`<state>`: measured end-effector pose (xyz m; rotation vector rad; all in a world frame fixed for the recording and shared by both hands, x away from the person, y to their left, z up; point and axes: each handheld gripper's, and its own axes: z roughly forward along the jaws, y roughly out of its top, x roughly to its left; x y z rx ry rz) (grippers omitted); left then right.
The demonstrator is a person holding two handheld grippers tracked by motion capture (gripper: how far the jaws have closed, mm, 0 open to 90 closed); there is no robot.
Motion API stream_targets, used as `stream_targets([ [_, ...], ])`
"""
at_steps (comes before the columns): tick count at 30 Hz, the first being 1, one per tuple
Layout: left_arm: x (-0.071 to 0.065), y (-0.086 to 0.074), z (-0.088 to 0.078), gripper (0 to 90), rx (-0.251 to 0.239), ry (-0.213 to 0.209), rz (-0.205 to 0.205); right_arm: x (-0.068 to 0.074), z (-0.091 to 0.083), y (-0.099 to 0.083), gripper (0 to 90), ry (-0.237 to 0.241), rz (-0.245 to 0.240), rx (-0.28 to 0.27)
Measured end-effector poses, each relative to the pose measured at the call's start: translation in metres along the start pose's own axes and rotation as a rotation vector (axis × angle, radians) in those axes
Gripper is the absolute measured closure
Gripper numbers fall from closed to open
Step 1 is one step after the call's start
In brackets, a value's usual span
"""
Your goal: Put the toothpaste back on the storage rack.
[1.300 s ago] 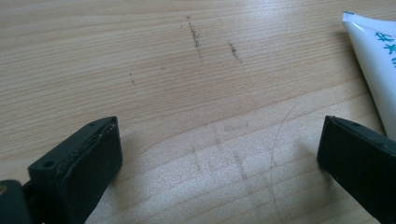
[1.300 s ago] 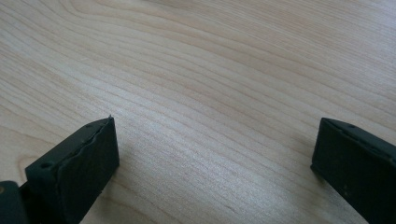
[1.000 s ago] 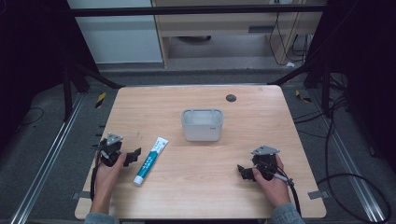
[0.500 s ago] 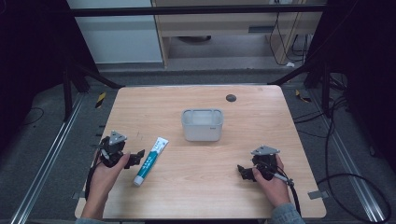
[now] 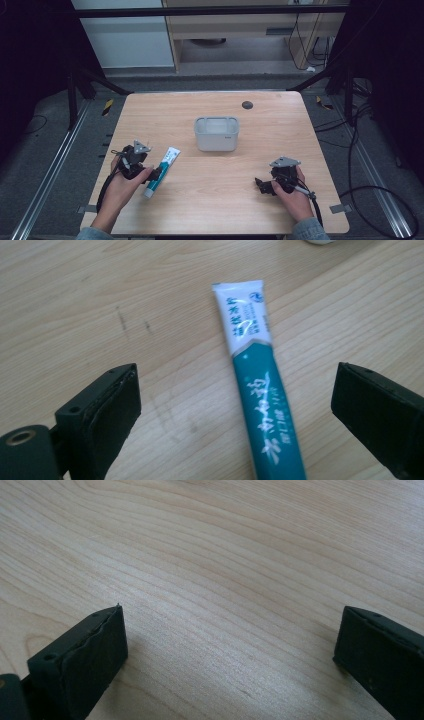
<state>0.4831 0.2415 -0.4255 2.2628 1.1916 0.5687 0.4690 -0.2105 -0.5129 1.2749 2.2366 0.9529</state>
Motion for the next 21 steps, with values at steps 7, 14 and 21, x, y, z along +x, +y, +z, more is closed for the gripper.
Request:
stream_targets([
  [7,-0.012,0.017,0.007,5.7,0.061,-0.010,0.074,0.000,0.000,0.000,0.7,-0.001,-0.001,0.000],
  [14,-0.021,0.028,0.018,6.4,0.105,-0.031,0.101,0.000,0.000,0.000,0.7,-0.001,-0.001,-0.001],
  [21,-0.023,0.037,0.033,13.4,0.160,-0.063,0.106,0.000,0.000,0.000,0.7,-0.001,-0.001,0.000],
])
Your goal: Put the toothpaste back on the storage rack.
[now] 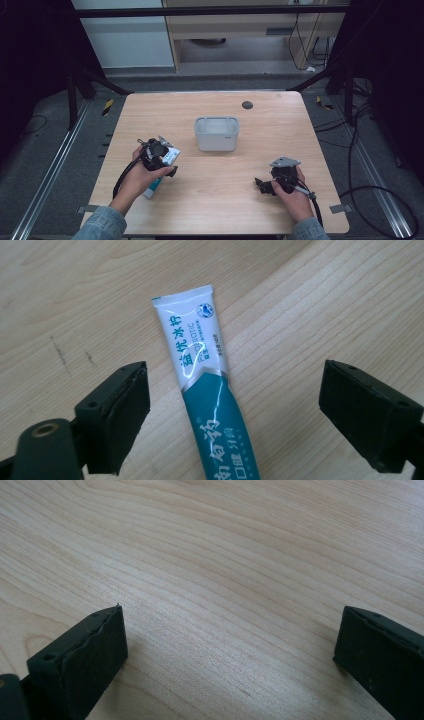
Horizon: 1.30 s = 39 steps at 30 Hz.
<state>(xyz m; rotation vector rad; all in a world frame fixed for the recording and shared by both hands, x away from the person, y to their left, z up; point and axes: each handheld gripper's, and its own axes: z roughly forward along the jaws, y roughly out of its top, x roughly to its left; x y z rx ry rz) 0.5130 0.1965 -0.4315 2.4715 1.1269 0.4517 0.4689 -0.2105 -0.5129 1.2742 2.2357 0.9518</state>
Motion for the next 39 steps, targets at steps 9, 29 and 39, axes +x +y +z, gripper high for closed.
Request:
stream_targets([
  [9,0.008,0.012,0.003,29.3,0.048,-0.035,0.000,0.000,0.000,0.000,0.7,0.000,0.000,0.000],
  [29,0.020,0.018,0.024,41.7,0.184,-0.041,-0.045,0.000,0.000,0.000,0.5,-0.001,0.003,0.001],
  [39,0.026,0.015,0.035,46.5,0.213,-0.068,-0.082,0.000,0.000,0.000,0.5,-0.001,0.003,0.002],
])
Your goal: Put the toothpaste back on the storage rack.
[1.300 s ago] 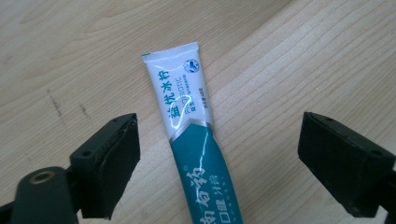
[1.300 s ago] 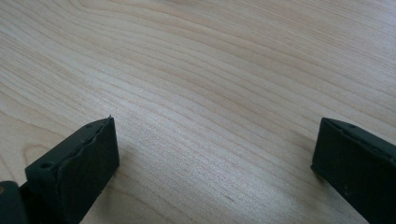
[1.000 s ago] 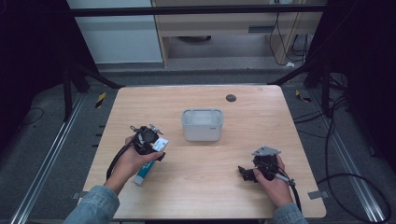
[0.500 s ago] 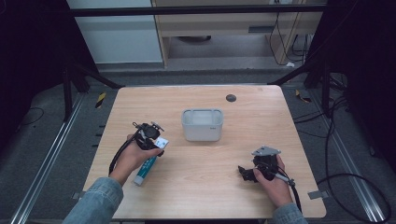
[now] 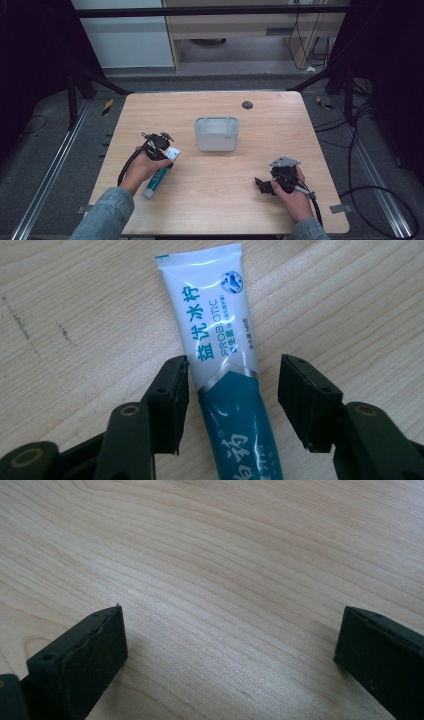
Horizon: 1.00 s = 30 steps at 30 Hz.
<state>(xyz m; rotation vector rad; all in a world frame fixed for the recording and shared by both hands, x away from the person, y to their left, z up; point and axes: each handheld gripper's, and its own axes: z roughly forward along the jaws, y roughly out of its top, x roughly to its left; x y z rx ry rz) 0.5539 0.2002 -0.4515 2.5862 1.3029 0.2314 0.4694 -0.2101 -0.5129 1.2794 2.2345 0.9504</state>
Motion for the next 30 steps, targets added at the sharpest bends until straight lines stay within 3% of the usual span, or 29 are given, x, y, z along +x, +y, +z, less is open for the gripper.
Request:
stream_targets([
  [8,0.002,0.000,0.004,51.8,0.015,0.007,-0.006,0.000,0.000,0.000,0.5,0.000,-0.001,0.000],
  [13,0.005,0.000,0.007,52.9,0.011,-0.012,-0.022,0.000,0.000,0.000,0.5,0.000,0.000,0.000],
  [20,0.000,0.002,0.013,52.9,0.030,0.008,0.002,0.000,0.000,0.000,0.5,0.000,-0.001,0.000],
  [30,0.001,0.004,0.013,57.3,0.037,-0.009,0.002,0.000,0.000,0.000,0.5,0.000,-0.001,0.000],
])
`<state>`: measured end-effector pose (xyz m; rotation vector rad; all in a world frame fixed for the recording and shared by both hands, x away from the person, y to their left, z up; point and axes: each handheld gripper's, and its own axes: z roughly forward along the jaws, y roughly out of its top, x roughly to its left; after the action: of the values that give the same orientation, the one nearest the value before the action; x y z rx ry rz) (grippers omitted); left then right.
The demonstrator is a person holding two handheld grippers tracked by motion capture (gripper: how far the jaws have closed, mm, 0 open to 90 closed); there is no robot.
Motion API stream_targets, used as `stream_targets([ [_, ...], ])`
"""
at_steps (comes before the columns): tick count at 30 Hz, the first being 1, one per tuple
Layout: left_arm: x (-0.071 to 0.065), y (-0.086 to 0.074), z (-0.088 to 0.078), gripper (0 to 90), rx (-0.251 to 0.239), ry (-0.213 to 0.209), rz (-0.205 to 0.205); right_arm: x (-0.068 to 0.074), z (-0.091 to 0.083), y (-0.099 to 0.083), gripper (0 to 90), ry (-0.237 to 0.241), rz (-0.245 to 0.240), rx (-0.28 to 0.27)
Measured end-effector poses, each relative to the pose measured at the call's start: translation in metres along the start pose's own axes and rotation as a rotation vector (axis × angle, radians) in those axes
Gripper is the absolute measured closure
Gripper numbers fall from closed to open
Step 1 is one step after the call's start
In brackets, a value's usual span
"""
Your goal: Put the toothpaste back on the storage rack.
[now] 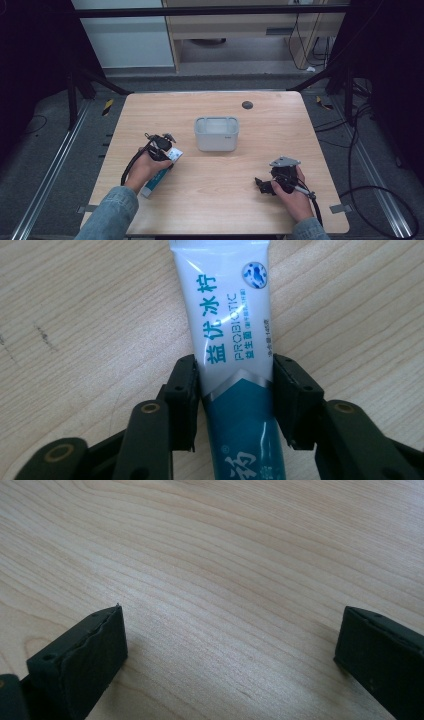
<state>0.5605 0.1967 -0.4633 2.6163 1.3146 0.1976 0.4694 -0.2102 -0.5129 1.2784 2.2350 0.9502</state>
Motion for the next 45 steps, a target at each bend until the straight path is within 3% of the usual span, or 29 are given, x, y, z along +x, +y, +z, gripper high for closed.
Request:
stream_targets([
  [6,-0.003,0.000,-0.001,62.9,0.004,-0.003,0.021,0.000,0.000,0.000,0.5,0.000,0.000,0.000],
  [20,-0.005,-0.006,-0.009,77.4,-0.043,0.005,0.047,0.000,0.000,0.000,0.5,0.000,0.000,0.000],
  [23,-0.006,-0.008,-0.011,78.1,-0.061,0.019,0.051,0.000,0.000,0.000,0.5,0.000,0.000,0.000],
  [29,-0.006,-0.012,-0.027,78.5,-0.149,0.046,0.043,0.000,0.000,0.000,0.5,0.000,0.000,0.000],
  [39,-0.012,-0.016,-0.043,78.7,-0.205,0.056,0.065,0.000,0.000,0.000,0.5,-0.001,0.000,0.000],
  [45,-0.011,-0.017,-0.051,78.8,-0.247,0.060,0.054,0.000,0.000,0.000,0.5,0.000,0.000,0.000],
])
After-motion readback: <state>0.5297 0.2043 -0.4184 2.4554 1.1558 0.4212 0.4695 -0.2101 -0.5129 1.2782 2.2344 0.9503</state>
